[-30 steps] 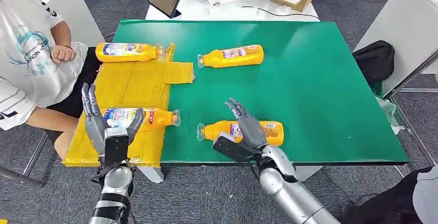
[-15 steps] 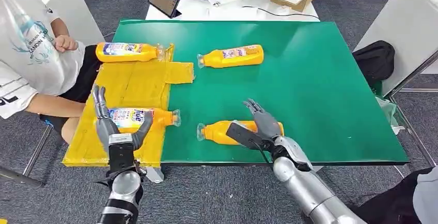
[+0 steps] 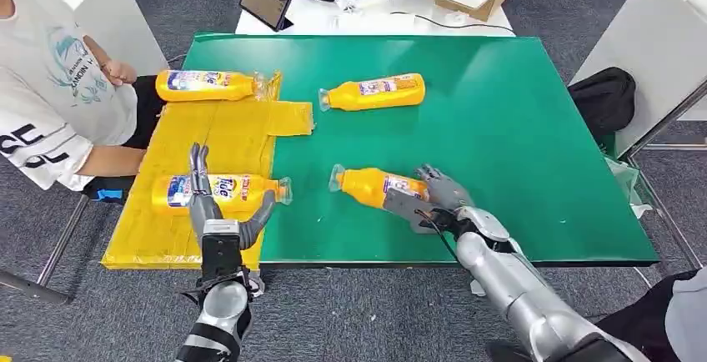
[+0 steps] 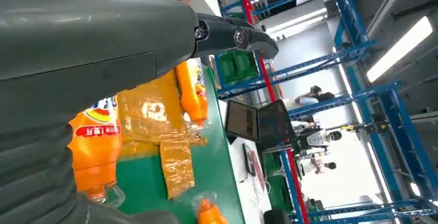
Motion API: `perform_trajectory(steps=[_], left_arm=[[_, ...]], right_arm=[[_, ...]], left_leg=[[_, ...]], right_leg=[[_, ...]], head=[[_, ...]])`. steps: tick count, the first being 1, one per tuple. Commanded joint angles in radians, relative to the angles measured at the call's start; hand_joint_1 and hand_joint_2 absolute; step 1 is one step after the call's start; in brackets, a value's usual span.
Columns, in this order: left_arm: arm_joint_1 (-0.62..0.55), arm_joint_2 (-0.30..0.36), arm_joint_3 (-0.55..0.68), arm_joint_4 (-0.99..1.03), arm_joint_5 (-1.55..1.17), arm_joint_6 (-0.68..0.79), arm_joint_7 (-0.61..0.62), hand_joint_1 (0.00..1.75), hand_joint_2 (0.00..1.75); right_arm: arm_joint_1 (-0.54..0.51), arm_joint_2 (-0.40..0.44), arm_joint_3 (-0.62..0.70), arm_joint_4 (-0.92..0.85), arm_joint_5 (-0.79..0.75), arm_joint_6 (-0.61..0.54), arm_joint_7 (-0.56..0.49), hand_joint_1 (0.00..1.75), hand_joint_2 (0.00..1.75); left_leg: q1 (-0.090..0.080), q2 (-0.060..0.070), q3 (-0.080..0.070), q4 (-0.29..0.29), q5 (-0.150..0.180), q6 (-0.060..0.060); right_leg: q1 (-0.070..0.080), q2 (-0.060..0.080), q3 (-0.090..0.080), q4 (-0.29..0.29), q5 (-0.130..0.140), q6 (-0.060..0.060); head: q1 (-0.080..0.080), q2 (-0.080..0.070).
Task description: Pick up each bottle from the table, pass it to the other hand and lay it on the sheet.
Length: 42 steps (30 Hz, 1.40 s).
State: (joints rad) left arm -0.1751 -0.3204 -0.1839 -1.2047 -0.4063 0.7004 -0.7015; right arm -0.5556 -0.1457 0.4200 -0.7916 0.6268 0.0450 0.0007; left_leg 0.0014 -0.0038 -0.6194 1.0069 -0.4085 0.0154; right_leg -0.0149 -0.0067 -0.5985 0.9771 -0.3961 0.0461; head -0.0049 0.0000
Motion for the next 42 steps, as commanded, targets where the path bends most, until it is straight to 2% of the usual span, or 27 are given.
perform_trajectory(steps=[1,3,5,6,7,8,10,11,18,20,21,23,25,26,27,30,32,34,37,39,42], left_arm=[[-0.043,-0.005,-0.051,0.114,0.044,-0.002,0.003,0.0,1.75],[-0.048,-0.008,-0.058,0.131,0.049,-0.002,0.003,0.0,1.75],[-0.048,-0.011,-0.056,0.137,0.051,-0.002,0.003,0.0,1.75],[-0.048,-0.01,-0.06,0.141,0.059,-0.002,0.003,0.0,1.75],[-0.042,-0.016,-0.044,0.126,0.045,-0.002,0.003,0.0,1.75],[-0.037,-0.017,-0.037,0.116,0.036,-0.002,0.003,0.0,1.75],[-0.031,-0.019,-0.027,0.104,0.026,-0.002,0.003,0.0,1.75],[-0.03,-0.019,-0.023,0.101,0.023,-0.002,0.003,0.0,1.75],[-0.025,-0.025,-0.01,0.099,0.017,-0.002,0.003,0.0,1.75],[-0.026,-0.021,-0.031,0.101,0.06,-0.002,0.003,0.0,1.75],[-0.026,-0.021,-0.031,0.101,0.06,-0.002,0.003,0.0,1.75],[-0.031,-0.001,-0.086,0.118,0.14,-0.002,0.003,0.0,1.75],[-0.033,0.007,-0.109,0.122,0.177,-0.002,0.003,0.0,1.75],[-0.052,0.027,-0.158,0.163,0.314,-0.047,0.003,0.0,1.75],[-0.056,0.026,-0.163,0.177,0.364,-0.088,0.003,0.0,1.75],[-0.056,0.026,-0.163,0.177,0.364,-0.088,0.003,0.0,1.75],[-0.057,0.022,-0.162,0.19,0.409,-0.138,0.003,0.0,1.75],[-0.067,0.024,-0.191,0.235,0.564,-0.355,0.038,0.0,1.75],[-0.046,0.054,-0.251,0.191,0.654,-0.5,0.121,0.0,1.75],[-0.032,0.072,-0.271,0.162,0.695,-0.566,0.154,0.0,1.75],[-0.019,0.088,-0.278,0.13,0.748,-0.635,0.188,0.0,1.75]], right_arm=[[-0.017,-0.007,0.03,0.16,-0.029,0.057,0.042,0.0,1.75],[-0.026,-0.014,0.034,0.181,-0.033,0.075,0.059,0.0,1.75],[-0.031,-0.015,0.028,0.2,-0.05,0.084,0.061,0.12,1.75],[-0.033,-0.014,0.025,0.204,-0.059,0.088,0.058,0.66,1.75],[-0.037,-0.005,0.024,0.205,-0.067,0.066,0.043,1.36,1.75],[-0.037,0.007,0.017,0.201,-0.077,0.047,0.032,1.4,1.75],[-0.037,0.022,0.017,0.19,-0.079,0.022,0.031,1.68,1.75],[-0.03,0.034,0.008,0.18,-0.089,-0.001,0.025,1.75,1.75],[0.018,0.052,-0.022,0.127,-0.111,-0.085,-0.009,1.75,1.75],[0.048,0.067,-0.051,0.081,-0.128,-0.151,-0.074,1.75,1.75],[0.048,0.067,-0.051,0.081,-0.128,-0.151,-0.074,1.75,1.75],[0.097,0.093,-0.086,-0.011,-0.136,-0.242,-0.142,1.75,1.75],[0.108,0.097,-0.085,-0.039,-0.121,-0.261,-0.141,1.75,1.75],[0.148,0.115,-0.13,-0.112,-0.126,-0.34,-0.203,1.75,1.75],[0.169,0.118,-0.136,-0.149,-0.104,-0.377,-0.219,1.75,1.75],[0.169,0.118,-0.136,-0.149,-0.104,-0.377,-0.219,1.75,1.75],[0.192,0.125,-0.148,-0.195,-0.093,-0.419,-0.25,1.75,1.75],[0.259,0.156,-0.203,-0.301,-0.103,-0.547,-0.381,1.75,1.75],[0.284,0.165,-0.207,-0.331,-0.105,-0.579,-0.429,1.75,1.75],[0.289,0.176,-0.209,-0.326,-0.104,-0.601,-0.457,1.75,1.75],[0.293,0.182,-0.202,-0.305,-0.111,-0.614,-0.494,1.75,1.75]], left_leg=[[0.001,-0.002,0.004,-0.001,-0.001,-0.001],[0.0,-0.001,0.003,-0.001,0.0,0.0],[0.001,-0.002,0.005,-0.001,0.0,-0.001],[0.001,-0.002,0.005,-0.001,0.0,-0.001],[0.001,-0.003,0.006,-0.002,0.0,-0.001],[0.001,-0.002,0.006,-0.002,0.0,-0.001],[0.001,-0.001,0.007,-0.002,-0.001,-0.001],[0.001,0.0,0.006,-0.001,-0.001,-0.001],[0.001,0.0,0.005,-0.001,-0.001,-0.001],[0.001,0.0,0.006,-0.001,-0.001,-0.001],[0.001,0.0,0.006,-0.001,-0.001,-0.001],[0.001,0.0,0.006,-0.001,-0.001,-0.001],[0.001,0.0,0.005,-0.001,-0.001,-0.001],[0.001,0.001,0.006,-0.001,-0.002,-0.001],[0.001,0.0,0.005,-0.002,-0.002,-0.001],[0.001,0.0,0.006,-0.002,-0.002,-0.002],[0.001,0.0,0.005,-0.001,-0.002,-0.001],[0.0,-0.001,0.0,-0.001,-0.002,-0.001],[0.0,-0.002,0.001,-0.001,-0.003,-0.001],[0.0,-0.001,-0.004,-0.001,-0.001,-0.001],[0.0,0.001,-0.001,-0.001,-0.003,-0.001]], right_leg=[[0.001,-0.002,0.005,-0.002,-0.001,-0.002],[0.0,-0.001,0.003,-0.001,0.0,-0.001],[0.001,-0.002,0.004,-0.002,0.0,-0.001],[0.001,-0.001,0.004,-0.002,0.0,-0.001],[0.001,-0.002,0.007,-0.003,0.0,-0.002],[0.001,-0.002,0.006,-0.002,0.0,-0.001],[0.002,-0.001,0.007,-0.003,0.0,-0.002],[0.002,0.0,0.006,-0.002,0.0,-0.001],[0.001,0.0,0.005,-0.001,0.0,-0.001],[0.002,0.0,0.006,-0.002,0.0,-0.001],[0.001,0.0,0.005,-0.001,0.0,-0.001],[0.002,0.0,0.005,-0.001,0.0,-0.001],[0.001,0.001,0.004,-0.001,0.0,-0.001],[0.002,0.001,0.005,-0.001,-0.001,-0.002],[0.002,0.0,0.004,-0.001,-0.001,-0.002],[0.002,0.001,0.005,-0.001,-0.001,-0.002],[0.002,0.0,0.004,0.0,-0.001,-0.002],[0.001,0.0,0.001,0.0,-0.001,-0.001],[0.001,-0.002,0.001,0.0,-0.003,-0.001],[0.0,0.0,-0.004,0.0,-0.001,0.0],[0.0,0.001,-0.002,0.0,-0.002,-0.002]], head=[[0.0,0.0],[0.0,0.0],[0.0,0.0],[0.0,0.0],[0.0,0.0],[0.0,0.0],[0.0,0.0],[0.0,0.0],[0.0,0.0],[0.0,0.0],[0.0,0.0],[0.0,0.0],[0.0,0.0],[0.0,0.0],[0.0,0.0],[0.0,0.0],[0.0,0.0],[0.0,0.0],[0.0,0.0],[0.0,0.0],[0.0,0.0]])
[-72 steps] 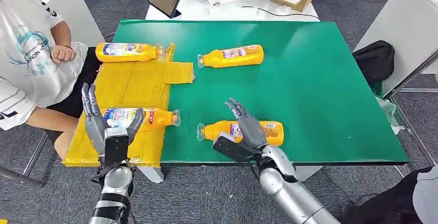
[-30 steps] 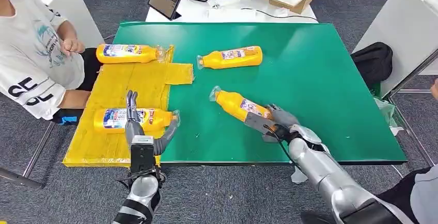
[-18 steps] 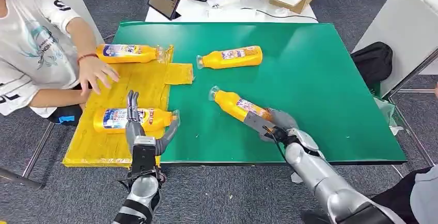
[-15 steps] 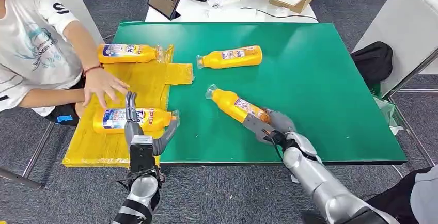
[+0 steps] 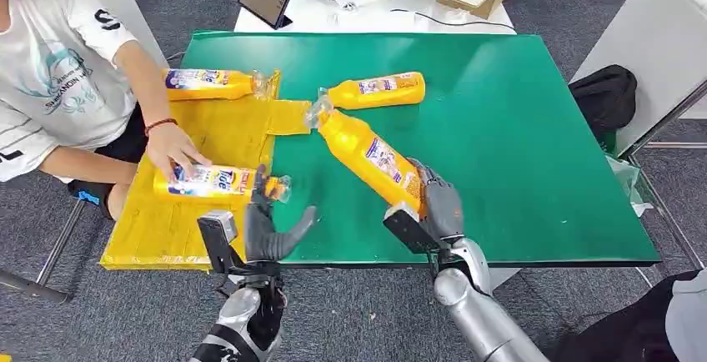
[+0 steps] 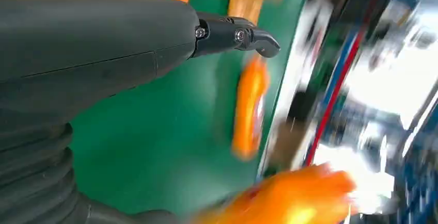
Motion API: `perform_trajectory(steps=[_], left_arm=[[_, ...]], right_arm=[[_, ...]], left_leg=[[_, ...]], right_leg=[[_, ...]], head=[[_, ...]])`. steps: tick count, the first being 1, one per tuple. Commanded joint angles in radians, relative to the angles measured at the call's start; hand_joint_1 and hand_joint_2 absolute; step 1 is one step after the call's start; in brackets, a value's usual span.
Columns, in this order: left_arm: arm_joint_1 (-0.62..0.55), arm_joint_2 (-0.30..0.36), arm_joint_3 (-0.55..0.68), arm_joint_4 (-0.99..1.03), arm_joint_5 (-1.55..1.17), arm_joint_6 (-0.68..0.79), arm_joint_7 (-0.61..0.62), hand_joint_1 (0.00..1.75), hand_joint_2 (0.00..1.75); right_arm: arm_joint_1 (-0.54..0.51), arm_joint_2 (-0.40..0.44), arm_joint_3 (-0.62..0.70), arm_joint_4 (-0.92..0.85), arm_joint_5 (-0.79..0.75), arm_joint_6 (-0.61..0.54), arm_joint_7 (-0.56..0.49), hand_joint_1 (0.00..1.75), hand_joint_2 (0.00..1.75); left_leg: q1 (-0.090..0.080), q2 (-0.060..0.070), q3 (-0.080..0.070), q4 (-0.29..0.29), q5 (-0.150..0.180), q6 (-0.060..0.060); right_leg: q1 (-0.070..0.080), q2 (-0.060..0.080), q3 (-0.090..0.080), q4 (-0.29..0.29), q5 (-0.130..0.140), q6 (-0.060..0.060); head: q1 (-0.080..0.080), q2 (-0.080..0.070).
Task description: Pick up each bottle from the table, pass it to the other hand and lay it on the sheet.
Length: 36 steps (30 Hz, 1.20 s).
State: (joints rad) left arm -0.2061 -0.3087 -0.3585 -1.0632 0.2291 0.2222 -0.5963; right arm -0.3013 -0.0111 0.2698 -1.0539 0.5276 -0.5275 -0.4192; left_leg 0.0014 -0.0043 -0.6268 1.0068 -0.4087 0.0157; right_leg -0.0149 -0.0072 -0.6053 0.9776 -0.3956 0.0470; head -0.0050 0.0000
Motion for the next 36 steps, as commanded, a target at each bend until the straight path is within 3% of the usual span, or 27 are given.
perform_trajectory(steps=[1,4,10,16,21,25,36], left_arm=[[0.021,0.086,-0.106,-0.038,0.16,-0.218,0.099,0.0,1.75],[0.044,0.102,-0.098,-0.08,0.257,-0.332,0.147,0.0,1.75],[0.058,0.103,-0.092,-0.112,0.332,-0.412,0.181,0.0,1.75],[0.035,0.087,-0.099,-0.066,0.302,-0.361,0.175,0.0,1.75],[0.01,0.063,-0.105,-0.009,0.226,-0.212,0.139,0.0,1.75],[0.007,0.048,-0.088,0.009,0.263,-0.2,0.13,0.0,1.75],[0.071,0.056,0.008,-0.154,0.344,-0.219,0.079,0.0,1.75]], right_arm=[[0.036,0.051,-0.041,-0.025,-0.024,-0.026,-0.096,1.75,1.75],[0.029,0.062,-0.007,0.019,-0.024,0.006,-0.115,1.75,1.75],[0.016,0.073,0.057,0.102,-0.011,0.055,-0.142,1.75,1.75],[0.027,0.125,0.155,0.157,0.03,0.052,-0.166,1.75,1.75],[0.052,0.165,0.264,0.163,0.029,0.069,-0.159,1.75,1.75],[0.06,0.175,0.327,0.177,0.007,0.071,-0.148,1.75,1.75],[0.031,0.161,0.352,0.275,-0.037,0.116,-0.126,1.75,1.75]], left_leg=[[0.0,0.001,0.004,-0.001,-0.002,-0.001],[0.0,0.002,0.001,-0.001,-0.001,-0.001],[0.001,0.004,0.004,-0.001,-0.002,-0.001],[0.001,0.004,0.005,-0.001,-0.003,-0.002],[0.001,0.002,0.001,-0.001,-0.001,-0.001],[0.001,0.001,0.002,-0.001,-0.001,-0.001],[0.001,0.001,0.003,-0.001,-0.002,-0.001]], right_leg=[[0.0,0.001,0.004,0.0,-0.002,-0.002],[0.0,0.002,0.0,-0.001,0.0,-0.001],[0.001,0.004,0.002,-0.001,-0.001,-0.002],[0.002,0.004,0.004,-0.001,-0.002,-0.002],[0.001,0.002,0.0,-0.001,-0.001,-0.002],[0.001,0.0,0.0,0.0,-0.002,-0.002],[0.001,0.001,0.001,0.0,-0.002,-0.003]], head=[[0.0,0.0],[0.0,0.0],[0.0,0.0],[0.0,0.0],[0.0,0.0],[0.0,0.0],[0.0,0.0]])
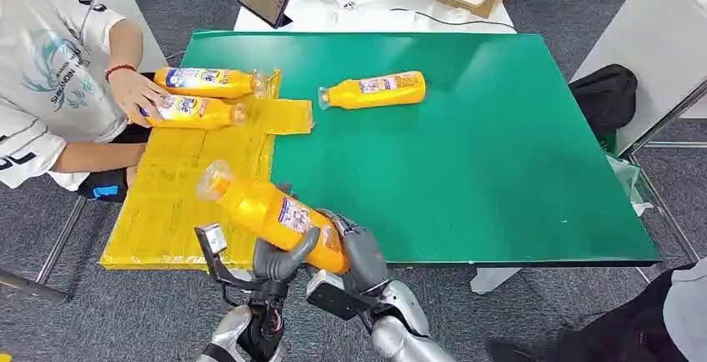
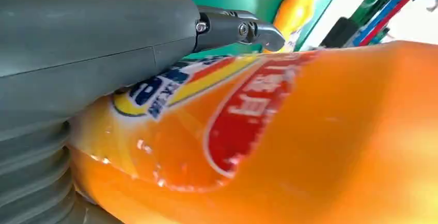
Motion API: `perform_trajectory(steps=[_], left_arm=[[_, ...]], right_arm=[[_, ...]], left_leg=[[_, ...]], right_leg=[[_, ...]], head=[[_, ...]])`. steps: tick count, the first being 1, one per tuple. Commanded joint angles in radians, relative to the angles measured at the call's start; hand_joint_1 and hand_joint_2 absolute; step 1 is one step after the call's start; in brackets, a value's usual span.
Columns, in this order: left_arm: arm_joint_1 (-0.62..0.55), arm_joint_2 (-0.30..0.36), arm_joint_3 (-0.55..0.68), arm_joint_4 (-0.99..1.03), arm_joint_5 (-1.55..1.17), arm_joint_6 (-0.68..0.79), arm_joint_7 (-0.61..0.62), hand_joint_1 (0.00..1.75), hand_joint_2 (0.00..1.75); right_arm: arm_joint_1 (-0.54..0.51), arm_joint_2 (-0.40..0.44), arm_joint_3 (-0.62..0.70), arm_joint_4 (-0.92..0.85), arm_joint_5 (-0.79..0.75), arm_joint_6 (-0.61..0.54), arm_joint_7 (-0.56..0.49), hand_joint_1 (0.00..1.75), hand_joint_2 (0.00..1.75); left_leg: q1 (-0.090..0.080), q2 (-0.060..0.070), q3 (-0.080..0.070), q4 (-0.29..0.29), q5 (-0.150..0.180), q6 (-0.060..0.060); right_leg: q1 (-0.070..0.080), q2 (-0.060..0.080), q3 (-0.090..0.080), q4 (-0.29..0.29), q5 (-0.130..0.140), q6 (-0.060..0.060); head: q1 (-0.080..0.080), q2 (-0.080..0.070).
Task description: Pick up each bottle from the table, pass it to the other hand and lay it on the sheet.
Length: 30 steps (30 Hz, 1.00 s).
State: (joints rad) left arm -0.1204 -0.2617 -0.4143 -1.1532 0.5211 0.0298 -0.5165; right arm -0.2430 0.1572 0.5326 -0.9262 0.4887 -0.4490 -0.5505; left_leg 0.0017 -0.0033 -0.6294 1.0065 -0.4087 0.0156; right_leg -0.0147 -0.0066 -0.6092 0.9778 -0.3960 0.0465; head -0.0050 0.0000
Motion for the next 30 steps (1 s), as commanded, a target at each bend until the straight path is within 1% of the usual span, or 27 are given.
perform_trajectory(steps=[1,2,3,4,5,6,8,9,10,11,12,14,15,16,18,19,20,21,22,23,24,25,26,27,28,29,30], left_arm=[[-0.008,0.008,0.068,-0.079,0.051,-0.029,-0.005,0.0,1.75],[-0.008,0.008,0.068,-0.079,0.051,-0.029,-0.005,0.0,1.75],[0.0,0.006,0.073,-0.093,0.074,-0.049,0.006,0.33,1.75],[0.002,0.009,0.069,-0.102,0.063,-0.046,0.0,1.68,1.75],[0.005,0.007,0.067,-0.109,0.051,-0.037,-0.008,1.75,1.75],[0.009,0.005,0.067,-0.115,0.059,-0.042,-0.001,1.75,1.75],[0.009,0.007,0.06,-0.115,0.048,-0.038,-0.004,1.75,1.75],[0.01,0.005,0.056,-0.11,0.049,-0.04,-0.001,1.75,1.75],[0.006,0.014,0.038,-0.106,0.019,-0.035,-0.009,1.75,1.75],[0.007,0.01,0.037,-0.103,0.024,-0.038,-0.007,1.75,1.75],[0.007,0.01,0.037,-0.103,0.024,-0.038,-0.007,1.75,1.75],[0.007,0.012,0.017,-0.09,0.036,-0.069,0.007,1.75,1.75],[0.007,0.012,0.017,-0.09,0.036,-0.069,0.007,1.75,1.75],[-0.003,0.028,-0.005,-0.079,0.011,-0.072,-0.003,1.75,1.75],[-0.008,0.035,-0.008,-0.069,0.021,-0.09,-0.001,1.75,1.75],[-0.009,0.036,-0.01,-0.07,0.017,-0.088,-0.005,1.75,1.75],[0.001,0.026,-0.001,-0.082,0.033,-0.1,-0.002,1.75,1.75],[0.001,0.026,-0.001,-0.082,0.033,-0.1,-0.002,1.75,1.75],[0.005,0.032,-0.011,-0.102,0.013,-0.078,-0.01,1.75,1.75],[0.01,0.03,-0.009,-0.114,0.008,-0.071,-0.013,1.75,1.75],[0.012,0.03,-0.006,-0.12,0.009,-0.069,-0.012,1.75,1.75],[0.012,0.033,0.0,-0.13,-0.007,-0.045,-0.015,1.75,1.75],[0.008,0.034,0.011,-0.137,-0.011,-0.03,-0.019,1.75,1.75],[0.005,0.037,0.014,-0.139,-0.011,-0.03,-0.019,1.75,1.75],[-0.001,0.038,0.027,-0.142,-0.027,-0.003,-0.026,1.75,1.75],[-0.011,0.04,0.042,-0.147,-0.071,0.052,-0.058,1.75,1.75],[-0.014,0.041,0.043,-0.148,-0.071,0.051,-0.058,1.75,1.75]], right_arm=[[-0.033,-0.004,0.089,0.161,0.005,0.032,0.008,1.75,1.75],[-0.033,-0.004,0.089,0.161,0.005,0.032,0.008,1.75,1.75],[-0.04,-0.004,0.092,0.171,0.013,0.028,0.013,1.75,1.75],[-0.043,-0.002,0.092,0.178,0.015,0.026,0.013,1.75,1.75],[-0.046,-0.001,0.093,0.184,0.018,0.026,0.014,1.75,1.75],[-0.049,0.0,0.094,0.189,0.022,0.021,0.016,1.75,1.75],[-0.049,0.003,0.089,0.19,0.015,0.023,0.014,1.75,1.75],[-0.049,0.003,0.089,0.188,0.016,0.021,0.013,1.75,1.75],[-0.048,0.005,0.084,0.183,0.009,0.019,0.007,1.75,1.75],[-0.048,0.005,0.082,0.181,0.008,0.017,0.005,1.75,1.75],[-0.048,0.005,0.082,0.181,0.008,0.017,0.005,1.75,1.75],[-0.048,0.006,0.076,0.171,0.004,0.007,0.002,1.75,1.75],[-0.048,0.006,0.076,0.171,0.004,0.007,0.002,1.75,1.75],[-0.05,0.006,0.07,0.166,0.001,-0.001,0.001,1.75,1.75],[-0.053,0.006,0.065,0.16,-0.003,-0.001,-0.001,1.75,1.75],[-0.05,0.007,0.058,0.154,-0.003,-0.016,-0.003,1.75,1.75],[-0.047,0.008,0.051,0.147,-0.012,-0.013,-0.009,1.75,1.75],[-0.047,0.008,0.051,0.147,-0.012,-0.013,-0.009,1.61,1.75],[-0.04,0.011,0.036,0.129,-0.028,-0.023,-0.021,0.0,1.75],[-0.039,0.013,0.035,0.125,-0.039,-0.002,-0.017,0.0,0.0],[-0.04,0.015,0.03,0.123,-0.048,0.008,-0.011,0.0,0.0],[-0.039,0.017,0.019,0.111,-0.073,0.037,-0.002,0.0,0.0],[-0.033,0.015,0.006,0.086,-0.114,0.081,-0.016,0.0,0.0],[-0.035,0.014,0.005,0.083,-0.115,0.083,-0.016,0.0,0.0],[-0.028,0.01,-0.006,0.056,-0.154,0.138,-0.01,0.0,0.0],[-0.024,0.001,-0.005,0.028,-0.162,0.158,-0.015,0.0,0.0],[-0.026,0.001,-0.005,0.027,-0.162,0.158,-0.015,0.0,0.0]], left_leg=[[0.001,0.0,0.004,-0.001,-0.001,-0.001],[0.001,0.0,0.006,0.0,-0.003,-0.001],[0.001,0.0,0.004,-0.001,-0.001,-0.001],[0.001,0.0,0.006,-0.001,-0.002,-0.001],[0.001,0.0,0.003,0.0,-0.001,-0.001],[0.001,0.0,0.006,0.0,-0.002,-0.001],[0.001,0.0,0.002,0.0,-0.001,-0.001],[0.001,0.0,0.004,0.0,-0.002,-0.001],[0.001,-0.001,0.003,0.0,-0.001,-0.001],[0.001,-0.001,0.006,0.0,-0.002,-0.001],[0.001,-0.001,0.004,-0.001,-0.001,-0.001],[0.001,-0.001,0.006,0.0,-0.002,-0.001],[0.001,-0.001,0.003,-0.001,-0.001,-0.001],[0.001,-0.001,0.006,0.0,-0.003,-0.001],[0.001,-0.002,0.003,0.0,-0.001,-0.001],[0.001,-0.002,0.006,0.0,-0.002,-0.001],[0.0,-0.001,0.004,-0.001,-0.001,-0.001],[0.001,-0.001,0.003,0.0,-0.001,-0.001],[0.001,-0.001,0.006,-0.001,-0.002,-0.001],[0.001,-0.001,0.004,0.0,-0.001,-0.001],[0.0,-0.001,0.002,0.0,-0.001,-0.001],[0.001,-0.001,0.005,0.0,-0.002,-0.001],[0.0,-0.001,0.004,0.0,-0.002,-0.001],[0.0,0.0,0.002,0.0,-0.001,-0.001],[0.001,0.001,0.004,0.0,-0.003,-0.001],[0.001,0.001,0.003,0.001,-0.002,-0.001],[0.0,-0.001,0.002,0.0,-0.001,-0.001]], right_leg=[[0.001,0.0,0.004,-0.001,-0.001,-0.002],[0.001,0.0,0.006,0.0,-0.003,-0.003],[0.001,0.0,0.004,-0.001,-0.001,-0.002],[0.002,0.0,0.006,-0.001,-0.002,-0.002],[0.001,0.0,0.003,-0.001,-0.001,-0.001],[0.001,0.0,0.006,0.0,-0.002,-0.002],[0.001,0.0,0.002,0.0,-0.001,-0.001],[0.001,0.0,0.004,0.0,-0.002,-0.002],[0.001,-0.001,0.003,0.0,-0.001,-0.001],[0.001,-0.001,0.006,0.0,-0.003,-0.002],[0.001,-0.001,0.004,-0.001,-0.002,-0.002],[0.001,-0.001,0.006,-0.001,-0.003,-0.002],[0.001,-0.001,0.004,-0.001,-0.001,-0.001],[0.001,-0.001,0.006,-0.001,-0.003,-0.002],[0.001,-0.001,0.004,-0.001,-0.002,-0.002],[0.001,-0.002,0.006,0.0,-0.003,-0.002],[0.001,-0.001,0.004,0.0,-0.002,-0.002],[0.001,-0.001,0.003,0.0,-0.001,-0.001],[0.001,-0.001,0.006,-0.001,-0.003,-0.002],[0.001,-0.001,0.004,0.0,-0.002,-0.002],[0.001,-0.001,0.002,0.0,-0.001,-0.001],[0.001,-0.001,0.005,0.0,-0.003,-0.002],[0.001,-0.001,0.003,0.0,-0.002,-0.002],[0.0,0.0,0.002,0.0,-0.001,-0.001],[0.001,0.001,0.004,0.001,-0.002,-0.002],[0.001,0.001,0.003,0.001,-0.002,-0.002],[0.001,-0.001,0.001,0.0,-0.001,-0.001]], head=[[0.0,0.0],[0.0,0.0],[0.0,0.0],[0.0,0.0],[0.0,0.0],[0.0,0.0],[0.0,0.0],[0.0,0.0],[0.0,0.0],[0.0,0.0],[0.0,0.0],[0.0,0.0],[0.0,0.0],[0.0,0.0],[0.0,0.0],[0.0,0.0],[0.0,0.0],[0.0,0.0],[0.0,0.0],[0.0,0.0],[0.0,0.0],[0.0,0.0],[0.0,0.0],[0.001,0.0],[0.0,0.0],[0.0,0.0],[0.0,0.0]])
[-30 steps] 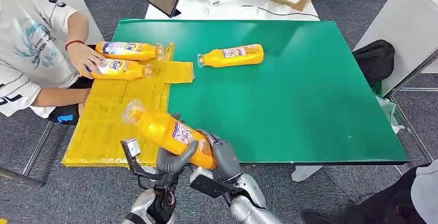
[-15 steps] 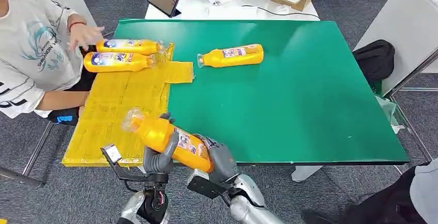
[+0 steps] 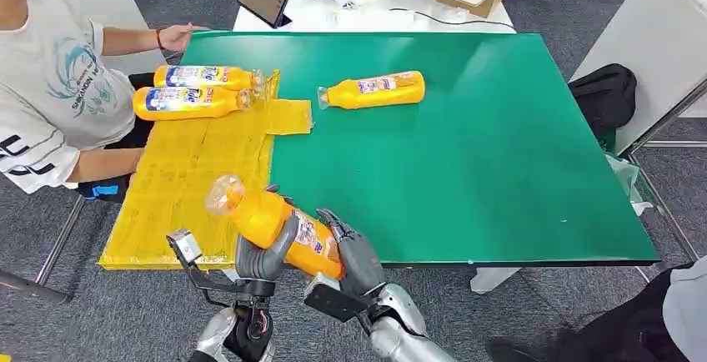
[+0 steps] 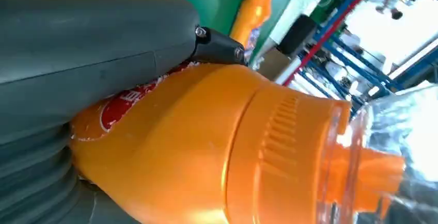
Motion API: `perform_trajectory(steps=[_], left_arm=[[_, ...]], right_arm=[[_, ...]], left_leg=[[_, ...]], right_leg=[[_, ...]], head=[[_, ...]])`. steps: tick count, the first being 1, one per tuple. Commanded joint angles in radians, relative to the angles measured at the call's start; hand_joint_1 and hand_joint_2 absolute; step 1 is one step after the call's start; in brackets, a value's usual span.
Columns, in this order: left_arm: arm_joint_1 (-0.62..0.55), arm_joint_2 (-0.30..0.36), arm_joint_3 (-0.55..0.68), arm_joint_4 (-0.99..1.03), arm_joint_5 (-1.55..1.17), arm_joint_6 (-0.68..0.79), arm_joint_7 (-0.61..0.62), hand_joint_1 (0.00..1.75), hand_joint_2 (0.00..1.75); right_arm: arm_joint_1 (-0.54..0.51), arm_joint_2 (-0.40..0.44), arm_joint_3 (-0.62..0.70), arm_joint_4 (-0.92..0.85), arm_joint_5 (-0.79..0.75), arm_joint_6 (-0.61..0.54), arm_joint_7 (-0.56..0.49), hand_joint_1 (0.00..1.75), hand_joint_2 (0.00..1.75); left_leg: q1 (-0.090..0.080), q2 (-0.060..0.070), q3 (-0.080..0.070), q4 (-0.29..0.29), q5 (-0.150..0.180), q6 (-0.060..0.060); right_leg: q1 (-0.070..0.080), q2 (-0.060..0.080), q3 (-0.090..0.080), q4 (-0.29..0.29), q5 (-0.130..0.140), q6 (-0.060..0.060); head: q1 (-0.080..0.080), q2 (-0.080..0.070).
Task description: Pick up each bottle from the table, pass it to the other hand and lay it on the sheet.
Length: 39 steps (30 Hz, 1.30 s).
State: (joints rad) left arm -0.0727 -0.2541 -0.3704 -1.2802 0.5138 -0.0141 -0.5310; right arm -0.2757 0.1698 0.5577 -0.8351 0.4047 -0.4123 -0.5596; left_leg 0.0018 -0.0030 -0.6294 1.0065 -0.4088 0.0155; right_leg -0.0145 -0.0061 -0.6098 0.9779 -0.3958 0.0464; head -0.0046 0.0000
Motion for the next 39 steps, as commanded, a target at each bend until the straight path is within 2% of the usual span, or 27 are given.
perform_trajectory(steps=[1,2,4,5,7,9,11,17,18,19,20,22,23,24,25,27,30,32,33,37,39], left_arm=[[-0.072,0.034,0.023,-0.024,-0.075,0.124,-0.05,1.75,1.75],[-0.093,0.037,0.048,-0.024,-0.142,0.216,-0.096,1.75,1.75],[-0.115,0.046,0.076,-0.022,-0.136,0.223,-0.087,1.75,1.75],[-0.137,0.047,0.111,-0.014,-0.216,0.337,-0.148,1.75,1.75],[-0.162,0.057,0.142,-0.001,-0.236,0.366,-0.157,1.75,1.75],[-0.199,0.06,0.211,0.004,-0.345,0.463,-0.167,1.75,1.75],[-0.229,0.077,0.247,-0.006,-0.493,0.624,-0.167,1.75,1.75],[-0.264,0.087,0.277,0.05,-0.498,0.639,-0.167,1.75,1.75],[-0.295,0.091,0.328,0.096,-0.665,0.712,-0.167,1.75,1.75],[-0.333,0.078,0.403,0.154,-0.742,0.712,-0.167,1.75,1.75],[-0.392,0.061,0.553,0.233,-1.013,0.712,-0.167,1.75,1.75],[-0.468,0.061,0.737,0.323,-1.362,0.712,-0.167,1.75,1.75],[-0.505,0.085,0.793,0.406,-1.504,0.712,-0.152,1.75,1.75],[-0.541,0.101,0.842,0.454,-1.761,0.712,-0.11,1.75,1.75],[-0.559,0.118,0.835,0.506,-1.821,0.712,-0.081,1.75,1.75],[-0.585,0.191,0.69,0.619,-2.025,0.712,0.105,1.75,1.75],[-0.662,0.284,0.404,0.863,-2.085,0.712,0.285,1.75,1.75],[-0.684,0.289,0.366,0.934,-2.085,0.712,0.304,1.75,1.75],[-0.702,0.286,0.354,0.98,-2.08,0.618,0.306,1.75,1.75],[-0.695,0.274,0.356,0.987,-2.054,0.531,0.308,1.75,1.75],[-0.693,0.267,0.361,1.0,-2.025,0.443,0.292,1.75,1.75]], right_arm=[[0.011,-0.015,-0.035,-0.09,-0.087,0.135,-0.008,0.0,0.0],[0.01,-0.018,-0.035,-0.113,-0.091,0.144,-0.015,0.0,0.0],[0.011,-0.019,-0.038,-0.137,-0.095,0.151,-0.014,0.0,0.0],[0.012,-0.014,-0.045,-0.162,-0.11,0.157,-0.023,0.0,0.0],[0.013,-0.013,-0.047,-0.189,-0.113,0.156,-0.022,0.0,0.0],[0.013,-0.016,-0.044,-0.227,-0.114,0.155,-0.029,0.0,0.0],[0.008,-0.016,-0.043,-0.241,-0.102,0.132,-0.041,0.0,0.0],[0.01,-0.016,-0.049,-0.258,-0.102,0.11,-0.051,0.0,0.0],[0.018,-0.013,-0.061,-0.279,-0.112,0.082,-0.075,0.0,0.0],[0.025,-0.017,-0.069,-0.307,-0.117,0.059,-0.08,0.0,0.0],[0.039,-0.018,-0.089,-0.35,-0.136,0.029,-0.089,0.0,0.0],[0.056,-0.022,-0.112,-0.406,-0.17,0.003,-0.089,0.0,0.0],[0.061,-0.024,-0.119,-0.423,-0.188,0.004,-0.083,0.0,0.0],[0.062,-0.026,-0.122,-0.426,-0.201,0.014,-0.08,0.0,0.0],[0.059,-0.026,-0.122,-0.421,-0.201,0.017,-0.08,0.0,0.0],[0.051,-0.017,-0.121,-0.401,-0.212,0.034,-0.083,0.0,0.0],[0.04,-0.006,-0.114,-0.386,-0.215,0.056,-0.086,0.0,0.0],[0.043,-0.006,-0.113,-0.391,-0.215,0.061,-0.085,0.0,0.0],[0.047,-0.007,-0.116,-0.395,-0.215,0.062,-0.085,0.0,0.0],[0.064,-0.011,-0.128,-0.408,-0.216,0.063,-0.08,0.0,0.0],[0.073,-0.013,-0.134,-0.411,-0.209,0.067,-0.073,0.0,0.0]], left_leg=[[0.001,-0.002,0.003,0.0,-0.002,-0.001],[0.001,-0.002,0.003,0.0,-0.001,-0.001],[0.0,-0.001,0.001,0.0,0.0,-0.001],[0.001,-0.001,0.003,0.001,-0.001,-0.001],[0.0,-0.001,0.001,0.001,-0.001,-0.001],[0.001,0.0,0.003,0.0,-0.001,-0.001],[0.001,0.0,0.001,0.0,0.0,-0.001],[0.001,0.0,0.005,0.0,-0.002,-0.002],[0.001,-0.002,0.004,0.0,-0.001,-0.001],[0.001,-0.002,0.003,-0.001,0.0,-0.001],[0.001,0.0,0.002,0.0,0.001,-0.001],[0.001,0.0,0.003,0.0,0.0,-0.001],[0.001,0.001,0.003,0.0,0.0,-0.001],[0.001,0.001,0.004,0.001,0.0,-0.002],[0.001,0.001,0.005,0.0,0.0,-0.002],[0.001,0.001,0.006,-0.001,0.0,-0.002],[0.001,-0.002,0.005,-0.001,0.001,-0.002],[0.001,-0.005,0.006,-0.001,0.001,-0.003],[0.001,-0.003,0.005,0.0,0.001,-0.002],[0.001,-0.001,0.004,0.0,0.001,-0.001],[0.001,0.0,0.005,0.0,0.0,-0.001]], right_leg=[[0.001,-0.001,0.004,0.001,-0.002,-0.002],[0.001,-0.002,0.004,0.0,-0.002,-0.002],[0.0,-0.001,0.001,0.001,-0.001,-0.001],[0.001,-0.001,0.003,0.001,-0.002,-0.002],[0.001,0.0,0.001,0.001,-0.001,-0.002],[0.001,0.0,0.003,0.001,-0.001,-0.002],[0.001,0.0,0.001,0.001,-0.001,-0.002],[0.001,0.0,0.005,0.001,-0.002,-0.002],[0.001,-0.001,0.005,0.001,-0.002,-0.002],[0.0,-0.002,0.003,0.0,-0.001,-0.001],[0.0,0.0,0.002,0.001,0.0,-0.001],[0.001,0.0,0.003,0.001,-0.001,-0.002],[0.001,0.001,0.002,0.001,0.0,-0.002],[0.001,0.001,0.003,0.002,-0.001,-0.003],[0.001,0.002,0.004,0.001,-0.001,-0.003],[0.001,0.001,0.005,0.001,-0.001,-0.003],[0.001,-0.002,0.005,0.001,-0.001,-0.003],[0.001,-0.006,0.005,0.002,-0.002,-0.003],[0.001,-0.004,0.004,0.002,-0.002,-0.002],[0.001,-0.001,0.004,0.001,-0.001,-0.001],[0.001,0.0,0.004,0.001,-0.001,-0.002]], head=[[0.0,0.0],[0.0,0.0],[0.0,0.0],[0.0,0.0],[0.0,0.0],[0.0,0.0],[0.0,0.0],[0.0,0.0],[0.0,0.0],[0.0,0.0],[0.0,0.0],[0.0,0.0],[0.0,0.0],[0.0,0.0],[0.0,0.0],[0.0,0.0],[0.0,0.0],[0.0,0.0],[0.0,0.0],[0.0,0.0],[0.0,0.0]])
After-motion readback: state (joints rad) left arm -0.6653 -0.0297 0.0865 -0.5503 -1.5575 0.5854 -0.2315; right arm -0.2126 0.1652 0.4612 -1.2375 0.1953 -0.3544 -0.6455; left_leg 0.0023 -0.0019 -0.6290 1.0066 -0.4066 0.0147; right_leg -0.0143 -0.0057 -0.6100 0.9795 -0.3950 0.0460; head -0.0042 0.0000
